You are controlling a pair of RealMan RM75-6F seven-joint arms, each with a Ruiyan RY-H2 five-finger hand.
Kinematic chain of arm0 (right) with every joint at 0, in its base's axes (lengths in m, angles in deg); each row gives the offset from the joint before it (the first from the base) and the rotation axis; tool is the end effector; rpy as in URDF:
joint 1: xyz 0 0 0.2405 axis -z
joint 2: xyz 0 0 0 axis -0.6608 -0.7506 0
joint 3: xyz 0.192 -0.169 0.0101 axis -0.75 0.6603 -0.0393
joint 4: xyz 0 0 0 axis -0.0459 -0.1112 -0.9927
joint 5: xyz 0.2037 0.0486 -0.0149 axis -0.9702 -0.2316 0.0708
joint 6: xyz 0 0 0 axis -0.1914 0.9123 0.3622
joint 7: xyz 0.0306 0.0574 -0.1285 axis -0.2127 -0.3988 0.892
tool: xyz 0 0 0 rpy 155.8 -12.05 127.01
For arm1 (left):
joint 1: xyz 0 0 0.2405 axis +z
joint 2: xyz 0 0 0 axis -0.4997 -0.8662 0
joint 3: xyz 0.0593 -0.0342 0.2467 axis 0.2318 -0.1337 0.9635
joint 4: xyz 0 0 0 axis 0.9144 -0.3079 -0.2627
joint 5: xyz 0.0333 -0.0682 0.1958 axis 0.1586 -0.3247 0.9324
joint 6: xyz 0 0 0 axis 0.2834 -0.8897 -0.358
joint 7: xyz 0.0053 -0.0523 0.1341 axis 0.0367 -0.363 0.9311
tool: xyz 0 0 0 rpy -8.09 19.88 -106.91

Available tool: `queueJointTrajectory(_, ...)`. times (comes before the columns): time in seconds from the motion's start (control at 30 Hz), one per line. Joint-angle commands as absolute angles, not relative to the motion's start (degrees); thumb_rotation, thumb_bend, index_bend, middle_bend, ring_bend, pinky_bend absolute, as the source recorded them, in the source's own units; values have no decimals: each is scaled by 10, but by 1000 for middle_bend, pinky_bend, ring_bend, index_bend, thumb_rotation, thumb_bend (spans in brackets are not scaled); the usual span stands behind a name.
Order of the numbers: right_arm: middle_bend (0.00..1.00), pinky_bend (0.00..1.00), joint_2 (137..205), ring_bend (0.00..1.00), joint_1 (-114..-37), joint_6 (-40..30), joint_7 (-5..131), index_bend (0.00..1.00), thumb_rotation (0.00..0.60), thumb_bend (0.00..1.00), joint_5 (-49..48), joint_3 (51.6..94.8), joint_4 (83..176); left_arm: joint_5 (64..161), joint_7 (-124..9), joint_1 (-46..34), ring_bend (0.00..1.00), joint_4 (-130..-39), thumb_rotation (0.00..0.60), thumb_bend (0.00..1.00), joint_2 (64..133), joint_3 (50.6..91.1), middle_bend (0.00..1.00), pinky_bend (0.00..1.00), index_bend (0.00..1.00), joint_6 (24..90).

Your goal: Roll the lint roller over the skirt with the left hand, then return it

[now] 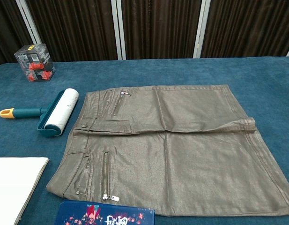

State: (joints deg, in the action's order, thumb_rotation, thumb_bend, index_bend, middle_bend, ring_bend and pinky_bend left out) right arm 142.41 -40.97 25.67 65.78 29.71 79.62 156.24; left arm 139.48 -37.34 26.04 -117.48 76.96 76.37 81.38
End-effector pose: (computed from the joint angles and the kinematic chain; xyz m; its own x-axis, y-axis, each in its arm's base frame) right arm -0.2791 -0.1542 0.2126 0.4263 0.1416 0.8934 -0.8981 -0.0521 0.4367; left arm -0.2623 0.1718 0.1621 0.5455 -0.0527 0.8365 0.8362 -0.0341 -0.5474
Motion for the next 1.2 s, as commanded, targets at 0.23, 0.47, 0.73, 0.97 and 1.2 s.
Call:
queueJointTrajectory(0.23, 0, 0, 1421, 0, -411, 250, 649, 0, 600, 0, 295, 798, 1564, 1372, -374, 253, 0, -1171, 600, 0, 772, 759, 0, 0, 0, 795)
queueJointTrajectory(0.47, 0, 0, 1422, 0, -426, 221, 650, 0, 600, 0, 276, 791, 1564, 1274, -375, 170, 0, -1125, 600, 20, 823, 695, 0, 0, 0, 689)
queueJointTrajectory(0.73, 0, 0, 1426, 0, -443, 192, 641, 0, 600, 0, 237, 774, 1553, 1186, -381, 64, 4, -969, 600, 375, 950, 644, 51, 2, 130, 573)
queueJointTrajectory(0.97, 0, 0, 1429, 0, -455, 160, 647, 0, 600, 0, 200, 768, 1545, 1157, -383, 14, 18, -812, 600, 379, 1045, 640, 85, 29, 177, 529)
queueJointTrajectory(1.2, 0, 0, 1430, 0, -462, 142, 643, 0, 600, 0, 183, 765, 1540, 1147, -392, -7, 41, -731, 600, 382, 1093, 652, 99, 86, 208, 492)
